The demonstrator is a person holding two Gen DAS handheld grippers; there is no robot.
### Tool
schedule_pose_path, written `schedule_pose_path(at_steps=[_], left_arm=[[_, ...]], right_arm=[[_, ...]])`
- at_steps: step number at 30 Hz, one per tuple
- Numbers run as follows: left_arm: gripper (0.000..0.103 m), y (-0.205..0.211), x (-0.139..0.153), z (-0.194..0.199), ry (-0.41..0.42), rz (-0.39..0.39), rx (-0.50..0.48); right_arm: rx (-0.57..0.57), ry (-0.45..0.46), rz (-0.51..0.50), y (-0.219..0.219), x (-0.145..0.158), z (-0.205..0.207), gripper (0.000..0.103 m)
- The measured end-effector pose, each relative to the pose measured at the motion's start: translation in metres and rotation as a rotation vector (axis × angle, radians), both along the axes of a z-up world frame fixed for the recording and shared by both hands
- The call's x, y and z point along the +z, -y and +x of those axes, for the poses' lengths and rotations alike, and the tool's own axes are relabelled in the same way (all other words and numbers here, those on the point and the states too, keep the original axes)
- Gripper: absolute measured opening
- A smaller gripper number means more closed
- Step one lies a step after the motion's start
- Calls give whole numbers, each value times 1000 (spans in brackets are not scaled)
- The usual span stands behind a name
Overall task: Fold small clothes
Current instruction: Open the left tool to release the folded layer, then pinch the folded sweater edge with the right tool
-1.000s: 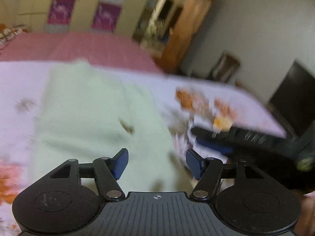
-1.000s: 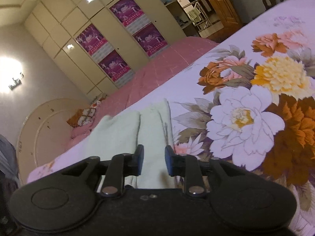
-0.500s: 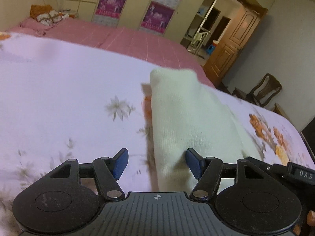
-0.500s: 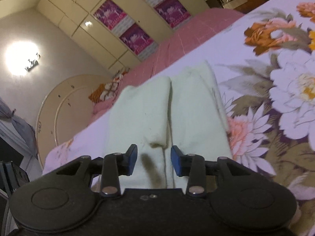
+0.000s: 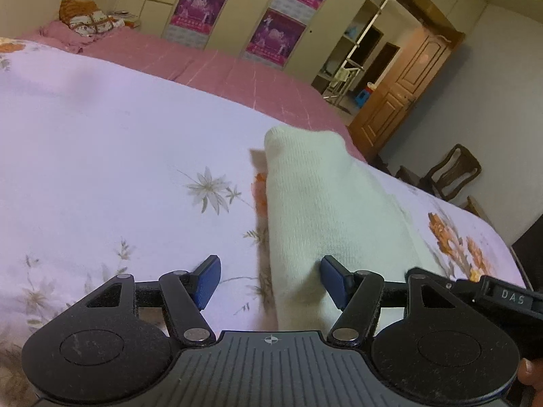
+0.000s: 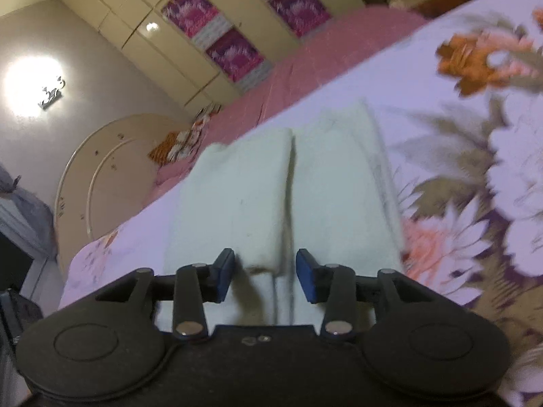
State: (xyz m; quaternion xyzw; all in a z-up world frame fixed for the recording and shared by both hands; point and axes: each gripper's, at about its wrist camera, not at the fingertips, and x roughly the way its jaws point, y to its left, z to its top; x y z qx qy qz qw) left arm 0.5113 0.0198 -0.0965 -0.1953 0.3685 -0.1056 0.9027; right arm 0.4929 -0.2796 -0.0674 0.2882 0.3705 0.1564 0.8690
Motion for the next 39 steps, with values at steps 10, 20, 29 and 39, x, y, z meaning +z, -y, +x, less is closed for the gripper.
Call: schedule_pose_path(at_steps=[10, 20, 29, 39], left_arm=[[67, 3, 11, 4, 25, 9, 28], [67, 60, 18, 15, 19, 70, -80], [67, 65, 22, 17, 20, 64, -111], [67, 39, 25, 38, 80, 12, -38]], right_arm=[[77, 115, -266, -36, 25, -4, 17], [21, 198, -359, 0, 53, -22, 16], [-38, 80, -306, 19, 15, -18, 15], [-57, 127, -253, 35, 25, -14, 23]])
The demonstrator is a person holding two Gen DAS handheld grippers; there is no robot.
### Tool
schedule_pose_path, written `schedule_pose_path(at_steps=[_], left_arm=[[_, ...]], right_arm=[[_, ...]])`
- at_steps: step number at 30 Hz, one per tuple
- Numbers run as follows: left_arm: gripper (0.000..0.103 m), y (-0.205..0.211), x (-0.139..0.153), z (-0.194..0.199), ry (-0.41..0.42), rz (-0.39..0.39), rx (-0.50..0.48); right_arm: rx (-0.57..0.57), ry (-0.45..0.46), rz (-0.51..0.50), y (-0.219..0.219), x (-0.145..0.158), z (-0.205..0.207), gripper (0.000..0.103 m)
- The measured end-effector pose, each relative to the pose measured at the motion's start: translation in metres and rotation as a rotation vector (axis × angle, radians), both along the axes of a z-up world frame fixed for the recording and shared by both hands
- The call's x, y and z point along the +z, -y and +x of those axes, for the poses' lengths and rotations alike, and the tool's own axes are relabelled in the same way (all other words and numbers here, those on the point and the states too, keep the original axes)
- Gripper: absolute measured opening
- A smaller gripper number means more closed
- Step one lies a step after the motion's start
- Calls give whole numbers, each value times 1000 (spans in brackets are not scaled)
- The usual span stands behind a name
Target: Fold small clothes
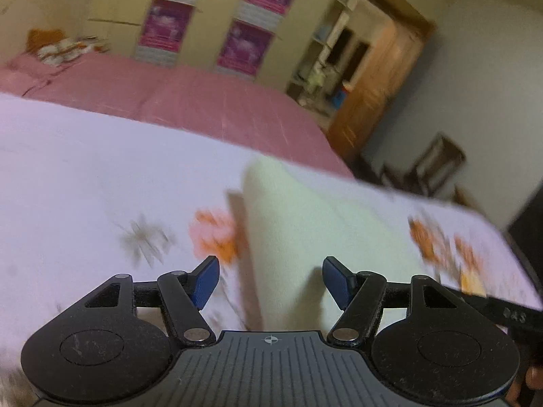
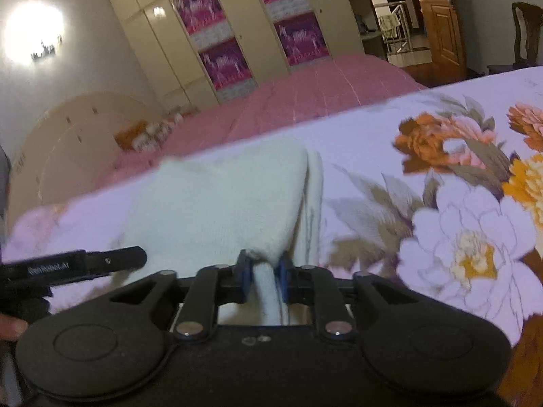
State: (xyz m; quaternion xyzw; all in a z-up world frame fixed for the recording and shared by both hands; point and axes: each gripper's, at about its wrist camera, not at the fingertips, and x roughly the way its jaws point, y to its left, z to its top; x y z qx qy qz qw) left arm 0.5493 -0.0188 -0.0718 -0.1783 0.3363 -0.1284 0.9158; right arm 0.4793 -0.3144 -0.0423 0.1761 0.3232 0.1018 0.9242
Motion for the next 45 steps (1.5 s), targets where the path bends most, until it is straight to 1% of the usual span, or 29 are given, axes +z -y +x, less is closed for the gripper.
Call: schedule_pose_path(at_steps=[2, 4, 6, 9, 10, 11, 14, 16, 18, 21, 23, 24, 26, 28, 29, 32, 35, 37, 39, 41, 45], left_arm=[[67, -11, -3, 12, -10, -49, 39], [67, -16, -8, 22, -25, -77, 53], [67, -17, -14, 31, -42, -82, 49], [67, -14, -23, 40, -55, -79, 41], [67, -13, -26, 43, -60, -77, 39], [67, -11, -27, 44, -62, -80, 35], [67, -1, -27, 46, -43, -88, 4], [67, 10, -32, 51, -44, -66, -13], [67, 21, -34, 54, -33, -26, -11], [67, 30, -30, 55, -21, 34, -27], [67, 28, -25, 53, -30, 47, -29], [67, 26, -18, 49, -23, 58, -34], [67, 16, -7, 30, 13, 56, -48], [67, 9, -1, 4, 37, 44, -65], [67, 7, -1, -9, 36, 44, -73], [67, 3, -6, -46, 30, 50, -89], [67, -1, -13, -70, 5, 50, -64], [67, -3, -19, -77, -26, 48, -56], [67, 1, -23, -82, -24, 92, -59], [67, 8, -21, -84, -23, 132, -62], [67, 5, -17, -89, -39, 137, -53]], right_arm=[[-27, 2, 41, 9, 2, 13, 26], [-40, -6, 80, 16, -1, 30, 27], [-39, -36, 93, 15, -9, 51, 28], [-32, -62, 88, 8, -19, 67, 28], [-29, -49, 76, 5, -18, 66, 22], [-22, -31, 49, 2, -17, 64, 9], [-52, 23, -37, 2, -11, 49, 7], [-58, 24, -79, 4, -14, 46, 7], [-61, 9, -115, 3, -18, 49, 6], [-77, -21, -112, 5, -22, 55, 7], [-83, -42, -102, 8, -25, 56, 8], [-80, -41, -91, 9, -22, 54, 9], [-90, -12, -62, 14, -11, 40, 23], [-75, 20, -23, 23, -3, 20, 23], [-62, 25, -2, 27, -1, 8, 23], [-35, -3, 41, 33, -4, -29, 23], [-7, -46, 77, 33, -12, -65, 23], [-2, -62, 93, 30, -14, -79, 23], [2, -72, 111, 26, -16, -89, 23], [5, -89, 120, 22, -20, -91, 23], [-1, -71, 83, 14, -17, -91, 23]])
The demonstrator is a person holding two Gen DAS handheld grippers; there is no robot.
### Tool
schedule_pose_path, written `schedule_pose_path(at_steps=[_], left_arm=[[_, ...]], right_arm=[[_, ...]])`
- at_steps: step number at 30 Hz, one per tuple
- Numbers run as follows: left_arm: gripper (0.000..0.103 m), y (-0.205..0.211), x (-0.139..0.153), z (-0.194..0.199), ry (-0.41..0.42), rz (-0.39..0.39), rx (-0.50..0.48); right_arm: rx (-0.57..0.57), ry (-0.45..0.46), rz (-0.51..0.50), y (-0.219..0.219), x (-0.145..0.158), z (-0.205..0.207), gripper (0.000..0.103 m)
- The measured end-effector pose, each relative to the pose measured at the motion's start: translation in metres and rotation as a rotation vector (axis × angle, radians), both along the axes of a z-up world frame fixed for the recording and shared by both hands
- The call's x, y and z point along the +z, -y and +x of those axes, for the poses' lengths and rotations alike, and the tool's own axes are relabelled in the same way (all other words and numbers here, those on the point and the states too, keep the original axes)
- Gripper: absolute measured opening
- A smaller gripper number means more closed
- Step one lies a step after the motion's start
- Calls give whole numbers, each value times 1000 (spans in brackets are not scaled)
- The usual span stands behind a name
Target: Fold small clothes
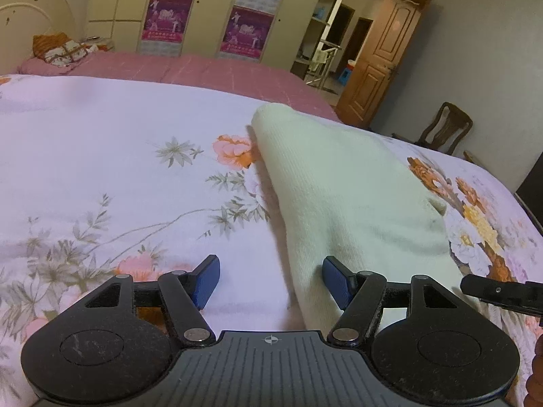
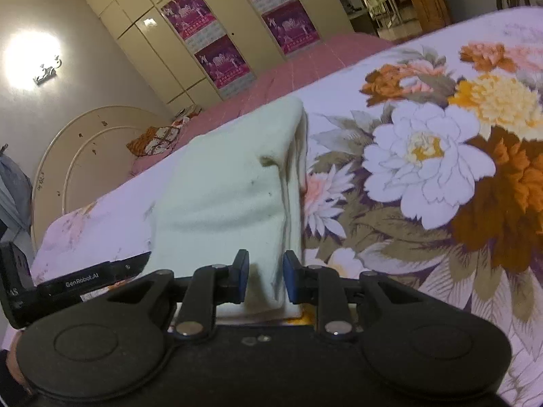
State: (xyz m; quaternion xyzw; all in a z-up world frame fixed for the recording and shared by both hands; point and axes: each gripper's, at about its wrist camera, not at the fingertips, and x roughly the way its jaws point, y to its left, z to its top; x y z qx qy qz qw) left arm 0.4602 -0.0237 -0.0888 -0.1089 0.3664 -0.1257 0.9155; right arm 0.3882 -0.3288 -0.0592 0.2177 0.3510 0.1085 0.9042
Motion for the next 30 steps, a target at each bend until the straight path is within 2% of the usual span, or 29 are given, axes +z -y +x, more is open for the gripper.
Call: schedule_pose_path(at_steps=[4, 6, 7, 11, 14, 18, 22, 26, 28, 30], left_arm=[[67, 4, -1, -9, 9, 47, -7], [67, 4, 2, -10, 5, 47, 1], [67, 4, 5, -11, 8, 35, 2], [67, 7, 8, -22, 32, 14, -28], [67, 17, -3, -29, 27, 94, -48], [67, 19, 6, -29, 20, 124, -46], [67, 20, 15, -42, 43, 125, -66], [67, 21, 8, -50, 30, 143, -66], [67, 19, 8, -51, 23, 130, -53], [67, 20, 11, -50, 19, 142, -52]], right_arm=[[32, -40, -12, -6, -11, 5, 23], [36, -41, -61, -10, -12, 6, 17], [34, -36, -92, -11, -9, 5, 6], [4, 7, -113, -4, 5, -8, 6], [-7, -41, -136, 1, -5, -9, 4], [-8, -59, -151, 1, -10, -4, 6], [-16, -59, -180, -1, -4, -7, 20], [0, -5, -173, -4, 7, -18, 21], [24, -57, -203, -10, -4, -13, 20], [20, -59, -198, -10, -10, -13, 21]])
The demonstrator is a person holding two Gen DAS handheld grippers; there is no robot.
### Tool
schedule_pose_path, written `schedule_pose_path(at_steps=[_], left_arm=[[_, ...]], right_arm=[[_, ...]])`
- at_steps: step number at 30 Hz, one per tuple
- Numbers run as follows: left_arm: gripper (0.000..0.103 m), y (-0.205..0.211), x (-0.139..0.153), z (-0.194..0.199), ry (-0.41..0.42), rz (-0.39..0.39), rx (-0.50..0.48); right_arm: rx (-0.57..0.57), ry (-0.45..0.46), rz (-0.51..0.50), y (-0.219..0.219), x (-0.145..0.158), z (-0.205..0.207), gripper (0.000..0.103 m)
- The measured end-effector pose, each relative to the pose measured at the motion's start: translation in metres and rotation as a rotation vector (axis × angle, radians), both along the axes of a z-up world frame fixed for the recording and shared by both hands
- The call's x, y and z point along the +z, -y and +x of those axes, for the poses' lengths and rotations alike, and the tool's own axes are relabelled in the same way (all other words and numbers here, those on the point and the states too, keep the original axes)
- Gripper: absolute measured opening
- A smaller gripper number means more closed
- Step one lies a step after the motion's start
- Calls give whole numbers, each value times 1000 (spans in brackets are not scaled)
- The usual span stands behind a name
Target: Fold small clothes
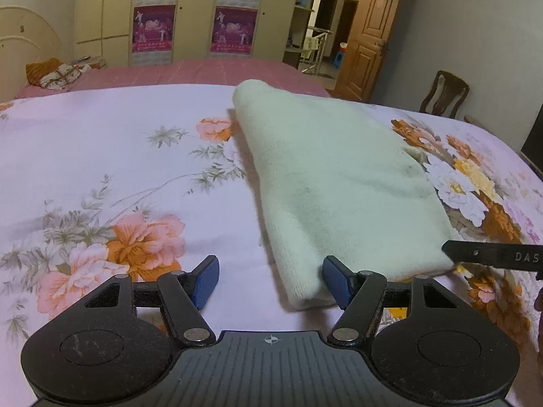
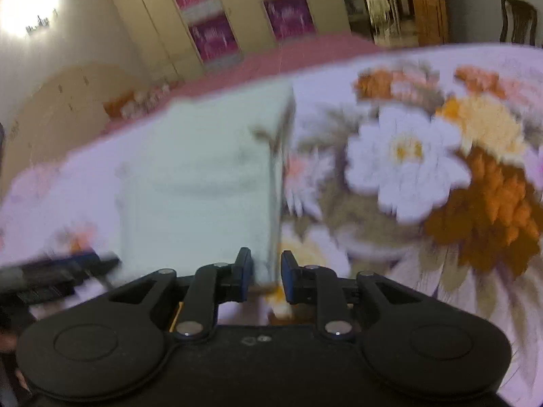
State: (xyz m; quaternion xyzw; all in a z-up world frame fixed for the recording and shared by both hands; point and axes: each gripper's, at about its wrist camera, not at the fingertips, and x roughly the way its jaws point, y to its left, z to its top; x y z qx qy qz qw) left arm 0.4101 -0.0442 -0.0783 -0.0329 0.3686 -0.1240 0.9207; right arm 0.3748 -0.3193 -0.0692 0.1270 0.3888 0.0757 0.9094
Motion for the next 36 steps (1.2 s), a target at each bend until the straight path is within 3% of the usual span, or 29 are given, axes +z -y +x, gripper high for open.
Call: schedule_pose_path(at_steps=[5, 8, 13, 18, 23, 26, 28, 31, 34, 36], left_arm=[[68, 1, 11, 0, 18, 40, -2], [93, 0, 15, 3, 32, 43, 0], [93, 2, 24, 15, 68, 45, -27], [90, -12, 33, 54, 53, -99, -5], [88, -16, 24, 94, 13, -167, 40], [88, -12, 5, 113, -62, -151, 36], [88, -10, 0, 115, -57, -136, 20], [85, -8, 8, 108, -25, -110, 4], [75, -14, 3, 111, -51, -208, -4], [71, -23, -5, 119, -98, -311, 0]], right_arm=[[-41, 40, 16, 3, 12, -6, 24], [-65, 59, 32, 9, 17, -4, 28], [-77, 99, 64, 19, 27, 12, 51], [-81, 124, 125, 33, 34, 41, 51], [-66, 139, 165, 31, 38, 78, 51], [-47, 94, 173, 26, 25, 101, 51], [-39, -11, 98, 20, 3, 119, 49], [-37, -3, 85, 20, 0, 119, 51], [-33, 34, 138, 24, 8, 112, 52], [-23, -17, 206, 31, -4, 118, 52]])
